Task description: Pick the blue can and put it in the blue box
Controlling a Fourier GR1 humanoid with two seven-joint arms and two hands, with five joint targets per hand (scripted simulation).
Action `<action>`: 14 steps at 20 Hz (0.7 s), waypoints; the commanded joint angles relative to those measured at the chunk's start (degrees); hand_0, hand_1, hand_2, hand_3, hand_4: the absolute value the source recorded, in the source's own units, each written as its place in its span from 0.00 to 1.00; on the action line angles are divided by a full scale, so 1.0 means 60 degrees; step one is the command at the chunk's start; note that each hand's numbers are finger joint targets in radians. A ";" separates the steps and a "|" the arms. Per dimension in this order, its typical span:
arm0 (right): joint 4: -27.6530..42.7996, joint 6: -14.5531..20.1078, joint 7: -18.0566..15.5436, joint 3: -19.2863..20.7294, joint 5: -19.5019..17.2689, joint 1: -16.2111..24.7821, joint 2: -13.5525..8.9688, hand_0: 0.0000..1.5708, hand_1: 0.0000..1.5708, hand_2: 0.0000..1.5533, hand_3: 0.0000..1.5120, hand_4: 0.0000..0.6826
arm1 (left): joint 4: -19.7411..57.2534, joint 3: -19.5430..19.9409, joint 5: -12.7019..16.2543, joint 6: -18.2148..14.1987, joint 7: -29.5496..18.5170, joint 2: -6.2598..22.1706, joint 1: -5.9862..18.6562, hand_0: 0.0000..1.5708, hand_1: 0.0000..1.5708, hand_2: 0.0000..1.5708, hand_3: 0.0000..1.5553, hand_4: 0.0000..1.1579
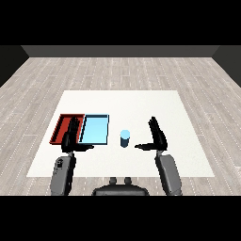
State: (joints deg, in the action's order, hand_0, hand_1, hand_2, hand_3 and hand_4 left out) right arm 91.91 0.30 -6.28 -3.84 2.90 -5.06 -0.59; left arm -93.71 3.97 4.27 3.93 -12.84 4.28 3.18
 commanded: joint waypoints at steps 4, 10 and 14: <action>-0.0323 0.0551 -0.0652 -0.0806 0.0305 -0.0369 0.0095 0.00 0.00 0.00 0.00 0.00 | -0.0321 0.0189 0.0379 0.0368 -0.0909 0.0020 0.0049 0.00 0.00 0.00 0.00 0.00; -0.0145 -0.0148 -0.0809 -0.0225 0.0726 0.0094 0.0036 0.00 0.00 0.00 0.00 0.00 | -0.0749 -0.0115 0.0189 0.0100 -0.0559 -0.0214 -0.0093 0.00 0.00 0.00 0.00 0.00; 0.0249 0.0082 -0.0379 -0.0552 0.0519 0.0067 0.0096 0.00 0.00 0.00 0.00 0.00 | -0.0498 0.0025 0.0147 0.0411 -0.1479 -0.0150 -0.0897 0.00 0.00 0.00 0.00 0.00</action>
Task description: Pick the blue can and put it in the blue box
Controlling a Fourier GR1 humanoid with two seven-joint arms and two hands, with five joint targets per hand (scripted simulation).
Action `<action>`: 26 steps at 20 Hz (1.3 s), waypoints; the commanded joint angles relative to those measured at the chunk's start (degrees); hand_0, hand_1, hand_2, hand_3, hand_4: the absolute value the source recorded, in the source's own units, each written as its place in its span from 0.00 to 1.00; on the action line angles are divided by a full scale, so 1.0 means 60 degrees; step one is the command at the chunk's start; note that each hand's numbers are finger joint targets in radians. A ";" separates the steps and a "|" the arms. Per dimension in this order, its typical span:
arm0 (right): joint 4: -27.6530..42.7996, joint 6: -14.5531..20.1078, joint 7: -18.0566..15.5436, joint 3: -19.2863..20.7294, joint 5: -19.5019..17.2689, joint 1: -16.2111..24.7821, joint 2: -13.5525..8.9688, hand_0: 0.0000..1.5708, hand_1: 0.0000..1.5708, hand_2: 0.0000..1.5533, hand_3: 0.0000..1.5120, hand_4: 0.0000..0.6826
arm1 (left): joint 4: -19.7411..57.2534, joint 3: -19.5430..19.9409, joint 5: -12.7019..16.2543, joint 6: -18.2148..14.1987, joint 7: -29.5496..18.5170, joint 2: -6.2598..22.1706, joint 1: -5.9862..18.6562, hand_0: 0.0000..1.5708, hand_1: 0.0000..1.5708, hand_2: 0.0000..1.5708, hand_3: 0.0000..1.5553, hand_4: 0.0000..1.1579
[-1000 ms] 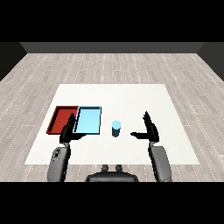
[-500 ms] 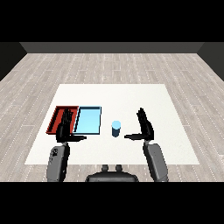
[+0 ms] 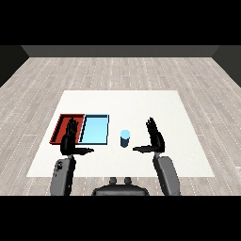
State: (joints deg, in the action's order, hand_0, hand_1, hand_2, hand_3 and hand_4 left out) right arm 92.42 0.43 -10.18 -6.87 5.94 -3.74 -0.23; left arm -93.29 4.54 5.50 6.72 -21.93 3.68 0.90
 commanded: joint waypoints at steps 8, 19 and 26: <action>-0.0518 0.0209 0.0094 -0.0197 0.0905 -0.0541 0.0038 0.00 0.00 0.00 0.00 0.00 | -0.0284 0.0440 0.0488 0.0238 0.0410 0.0305 0.0299 0.00 0.00 0.00 0.00 0.00; -0.2335 0.1791 -0.1035 -0.1542 0.2394 -0.1232 0.0038 0.00 0.00 0.00 0.00 0.00 | -0.1474 -0.0093 0.0244 -0.0147 0.0784 -0.0156 -0.0594 0.00 0.00 0.00 0.00 0.00; -0.4059 0.1161 -0.1787 -0.1191 0.2880 -0.1918 0.0038 0.00 0.00 0.00 0.00 0.00 | 0.0038 0.0765 0.0748 0.0339 0.0455 0.0489 0.0593 0.00 0.00 0.00 0.00 0.00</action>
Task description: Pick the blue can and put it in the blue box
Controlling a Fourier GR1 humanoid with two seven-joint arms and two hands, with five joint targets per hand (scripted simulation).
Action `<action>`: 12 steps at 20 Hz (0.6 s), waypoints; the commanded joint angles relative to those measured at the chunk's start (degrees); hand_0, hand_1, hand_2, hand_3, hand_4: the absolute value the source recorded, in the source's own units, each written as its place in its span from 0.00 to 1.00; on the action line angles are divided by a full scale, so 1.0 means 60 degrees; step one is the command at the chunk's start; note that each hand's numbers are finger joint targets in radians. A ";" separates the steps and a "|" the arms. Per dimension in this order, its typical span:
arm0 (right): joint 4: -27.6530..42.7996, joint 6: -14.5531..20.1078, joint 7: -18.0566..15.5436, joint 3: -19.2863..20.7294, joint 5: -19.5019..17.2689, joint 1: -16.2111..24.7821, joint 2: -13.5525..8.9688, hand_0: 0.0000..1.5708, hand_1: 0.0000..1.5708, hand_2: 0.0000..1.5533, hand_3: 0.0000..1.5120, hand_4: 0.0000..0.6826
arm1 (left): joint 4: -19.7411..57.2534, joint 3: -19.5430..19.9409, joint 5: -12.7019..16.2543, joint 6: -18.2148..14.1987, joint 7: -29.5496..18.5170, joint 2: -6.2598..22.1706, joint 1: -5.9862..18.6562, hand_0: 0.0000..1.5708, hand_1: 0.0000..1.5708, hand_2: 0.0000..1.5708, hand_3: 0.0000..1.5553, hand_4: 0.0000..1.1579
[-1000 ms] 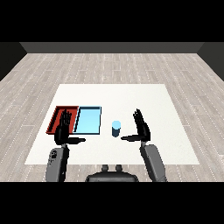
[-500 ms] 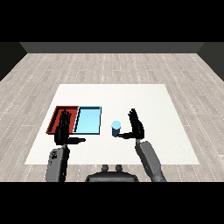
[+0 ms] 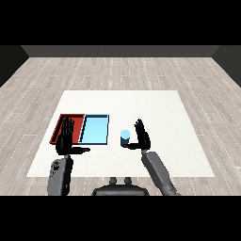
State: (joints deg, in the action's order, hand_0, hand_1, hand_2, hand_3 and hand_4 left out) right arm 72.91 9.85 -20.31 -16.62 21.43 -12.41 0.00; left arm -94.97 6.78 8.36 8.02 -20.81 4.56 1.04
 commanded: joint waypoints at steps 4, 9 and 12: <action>-0.0862 0.0391 -0.0465 -0.0601 0.0517 -0.0395 0.0001 0.00 0.00 0.00 0.00 0.00 | 0.0130 -0.0286 -0.0342 -0.0210 -0.0187 -0.0247 -0.0036 0.00 0.00 0.00 0.00 0.00; -0.1267 0.0152 -0.0946 -0.0585 0.0861 -0.0161 0.0001 0.00 0.00 0.00 0.00 0.00 | 0.0357 -0.0251 -0.0307 -0.0304 -0.0192 -0.0286 0.0163 0.00 0.00 0.00 0.00 0.00; -0.2470 0.0824 -0.1577 -0.1510 0.1929 -0.1249 0.0001 0.00 0.00 0.00 0.00 0.00 | 0.0271 0.0002 -0.0074 0.0028 -0.0209 0.0010 0.0061 0.00 0.00 0.00 0.00 0.00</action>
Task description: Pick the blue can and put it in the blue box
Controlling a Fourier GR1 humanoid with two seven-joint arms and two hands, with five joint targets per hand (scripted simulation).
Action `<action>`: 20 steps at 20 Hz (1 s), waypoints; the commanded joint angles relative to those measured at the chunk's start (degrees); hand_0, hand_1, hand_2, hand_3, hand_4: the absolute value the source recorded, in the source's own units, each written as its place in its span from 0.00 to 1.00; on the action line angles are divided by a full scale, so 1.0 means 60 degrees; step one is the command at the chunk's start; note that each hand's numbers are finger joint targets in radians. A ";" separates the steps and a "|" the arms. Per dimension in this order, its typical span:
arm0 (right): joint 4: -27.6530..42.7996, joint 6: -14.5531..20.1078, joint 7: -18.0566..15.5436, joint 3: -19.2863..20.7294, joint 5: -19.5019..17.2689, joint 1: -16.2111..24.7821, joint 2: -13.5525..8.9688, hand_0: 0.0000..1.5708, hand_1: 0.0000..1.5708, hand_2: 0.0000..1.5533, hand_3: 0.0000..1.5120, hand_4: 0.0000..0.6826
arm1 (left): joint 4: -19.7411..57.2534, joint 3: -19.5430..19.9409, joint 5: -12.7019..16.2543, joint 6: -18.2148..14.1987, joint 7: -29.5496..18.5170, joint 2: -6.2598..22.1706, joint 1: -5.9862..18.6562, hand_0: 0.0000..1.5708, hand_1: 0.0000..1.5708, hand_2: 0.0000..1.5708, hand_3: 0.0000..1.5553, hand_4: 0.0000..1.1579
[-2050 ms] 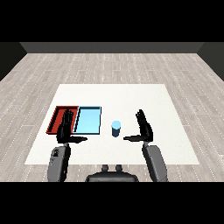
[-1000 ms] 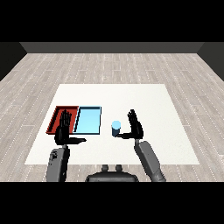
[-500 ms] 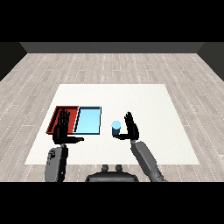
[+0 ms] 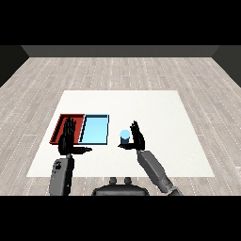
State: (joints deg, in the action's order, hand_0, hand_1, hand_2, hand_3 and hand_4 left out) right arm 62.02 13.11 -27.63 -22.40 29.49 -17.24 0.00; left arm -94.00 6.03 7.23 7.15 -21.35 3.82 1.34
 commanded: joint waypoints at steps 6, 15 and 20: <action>-0.1357 0.0361 -0.0476 -0.0621 0.1406 -0.1287 0.0000 0.00 0.00 0.00 0.00 0.00 | 0.0116 0.0070 0.0292 0.0020 0.0201 -0.0054 0.0201 0.00 0.00 0.00 0.00 0.00; -0.1294 0.1270 -0.0368 -0.1970 0.2245 -0.1598 0.0000 0.00 0.00 0.00 0.00 0.00 | 0.0055 0.0397 0.0453 0.0329 0.0246 0.0376 0.0120 0.00 0.00 0.00 0.00 0.00; -0.3366 -0.0105 -0.1289 -0.1446 0.2554 -0.2225 0.0000 0.00 0.00 0.00 0.00 0.00 | -0.0469 -0.0124 0.0042 -0.0102 0.0195 -0.0120 -0.0104 0.00 0.00 0.00 0.00 0.00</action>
State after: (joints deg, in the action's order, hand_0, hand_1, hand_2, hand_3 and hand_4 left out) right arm 46.57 14.02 -32.80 -29.89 42.83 -28.90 -0.02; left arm -95.36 6.14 8.19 7.46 -20.71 3.72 0.49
